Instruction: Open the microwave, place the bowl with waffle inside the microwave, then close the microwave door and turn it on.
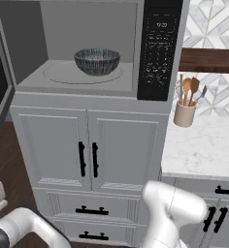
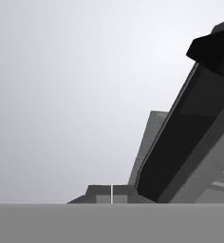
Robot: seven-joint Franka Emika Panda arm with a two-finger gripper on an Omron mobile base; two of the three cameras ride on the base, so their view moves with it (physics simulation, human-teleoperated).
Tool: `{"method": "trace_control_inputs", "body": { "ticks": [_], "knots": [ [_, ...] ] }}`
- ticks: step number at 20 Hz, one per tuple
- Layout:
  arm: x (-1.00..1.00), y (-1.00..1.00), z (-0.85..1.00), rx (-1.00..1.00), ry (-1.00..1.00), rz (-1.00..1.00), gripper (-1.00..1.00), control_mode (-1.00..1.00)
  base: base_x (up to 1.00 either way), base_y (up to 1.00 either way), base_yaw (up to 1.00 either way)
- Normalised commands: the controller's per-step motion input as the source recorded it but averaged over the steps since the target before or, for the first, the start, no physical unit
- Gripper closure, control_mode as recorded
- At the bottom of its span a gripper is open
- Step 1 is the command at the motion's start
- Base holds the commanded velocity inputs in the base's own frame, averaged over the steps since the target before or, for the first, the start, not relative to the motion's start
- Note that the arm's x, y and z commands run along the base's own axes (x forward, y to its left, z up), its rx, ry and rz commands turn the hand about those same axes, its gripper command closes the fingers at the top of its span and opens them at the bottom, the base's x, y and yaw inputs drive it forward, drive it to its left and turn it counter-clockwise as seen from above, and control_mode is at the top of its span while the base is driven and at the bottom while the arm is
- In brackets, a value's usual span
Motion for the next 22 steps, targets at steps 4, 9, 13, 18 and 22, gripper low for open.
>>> {"method": "trace_control_inputs", "body": {
  "ticks": [4,9,13,18,22],
  "knots": [
    [0.15,0.24,0.24,-0.06,0.0,0.0,1.0,-1.0,0.0,0.0,0.0],
    [0.08,0.15,0.35,-0.02,0.0,0.0,1.0,-1.0,0.0,0.0,0.0],
    [0.01,0.03,0.49,0.0,0.0,0.0,1.0,-1.0,0.0,0.0,0.0],
    [0.0,-0.06,0.45,0.08,-0.08,-0.03,1.0,-1.0,0.0,0.0,0.0],
    [-0.11,-0.24,0.48,0.15,-0.24,-0.08,1.0,-1.0,0.0,0.0,0.0]
  ]
}}
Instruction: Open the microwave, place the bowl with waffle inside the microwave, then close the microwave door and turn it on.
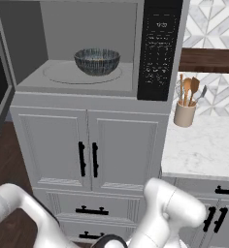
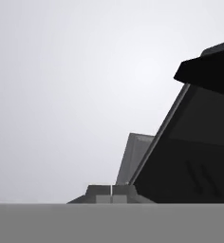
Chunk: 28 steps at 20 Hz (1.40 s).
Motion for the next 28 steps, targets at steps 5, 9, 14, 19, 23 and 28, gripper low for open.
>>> {"method": "trace_control_inputs", "body": {
  "ticks": [5,9,14,19,23,28],
  "knots": [
    [-0.35,-0.47,0.55,0.29,-0.27,-0.03,1.0,-1.0,0.0,0.0,0.0],
    [-0.37,-0.64,0.71,0.37,-0.15,0.0,1.0,-1.0,0.0,0.0,0.0],
    [-0.42,-0.9,0.78,0.45,-0.01,0.09,1.0,-1.0,0.0,0.0,0.0],
    [-0.24,-0.95,0.65,0.44,0.23,0.22,1.0,-1.0,0.0,0.0,0.0],
    [0.0,-0.91,0.73,0.46,0.35,0.22,1.0,-1.0,0.0,0.0,0.0],
    [0.0,-0.99,0.65,0.43,0.36,0.2,1.0,-1.0,0.0,0.0,0.0]
  ]
}}
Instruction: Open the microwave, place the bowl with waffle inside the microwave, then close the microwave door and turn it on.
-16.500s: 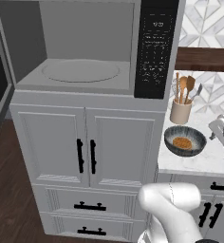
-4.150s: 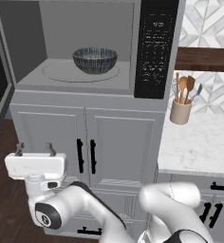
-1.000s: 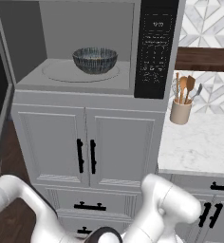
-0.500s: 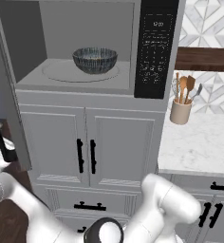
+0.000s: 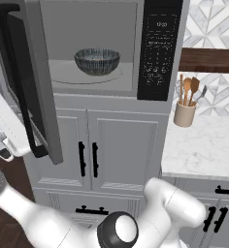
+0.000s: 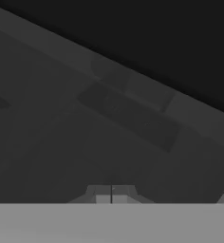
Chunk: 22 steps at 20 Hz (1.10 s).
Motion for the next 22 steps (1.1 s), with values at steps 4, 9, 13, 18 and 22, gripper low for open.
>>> {"method": "trace_control_inputs", "body": {
  "ticks": [4,9,13,18,22],
  "knots": [
    [0.08,-1.0,0.71,0.42,0.24,0.21,1.0,-1.0,0.0,0.0,0.0],
    [0.31,-1.0,0.71,0.41,0.21,0.21,1.0,-1.0,0.0,0.0,0.0],
    [0.6,-1.0,0.51,0.35,0.21,0.2,1.0,-1.0,0.0,0.0,0.0],
    [0.95,-1.0,0.04,0.23,0.21,0.22,1.0,-1.0,0.0,0.0,0.0],
    [1.0,-0.92,-0.2,0.11,0.15,0.26,1.0,-1.0,0.0,0.0,0.0]
  ]
}}
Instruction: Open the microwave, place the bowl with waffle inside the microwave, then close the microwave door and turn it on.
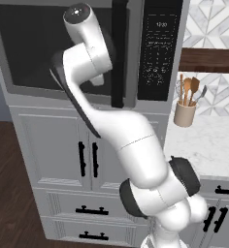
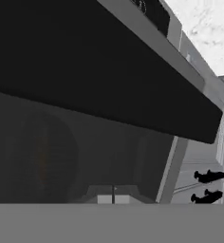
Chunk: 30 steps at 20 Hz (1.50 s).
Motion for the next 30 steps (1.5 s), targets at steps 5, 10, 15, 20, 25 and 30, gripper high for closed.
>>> {"method": "trace_control_inputs", "body": {
  "ticks": [5,10,15,20,25,30],
  "knots": [
    [1.0,-0.53,-0.85,-0.01,0.01,0.22,1.0,-1.0,0.0,0.0,0.0],
    [1.0,-0.01,-1.0,-0.21,0.0,0.2,1.0,-1.0,0.0,0.0,0.0],
    [1.0,0.04,-1.0,-0.26,0.0,0.19,1.0,-1.0,0.0,0.0,0.0],
    [-0.09,0.85,-1.0,-0.39,-0.12,0.14,1.0,-1.0,0.0,0.0,0.0],
    [-0.66,0.83,-0.47,-0.22,-0.05,0.01,1.0,-1.0,0.0,0.0,0.0],
    [-1.0,-0.21,0.02,-0.03,-0.21,0.0,1.0,-1.0,0.0,0.0,0.0]
  ]
}}
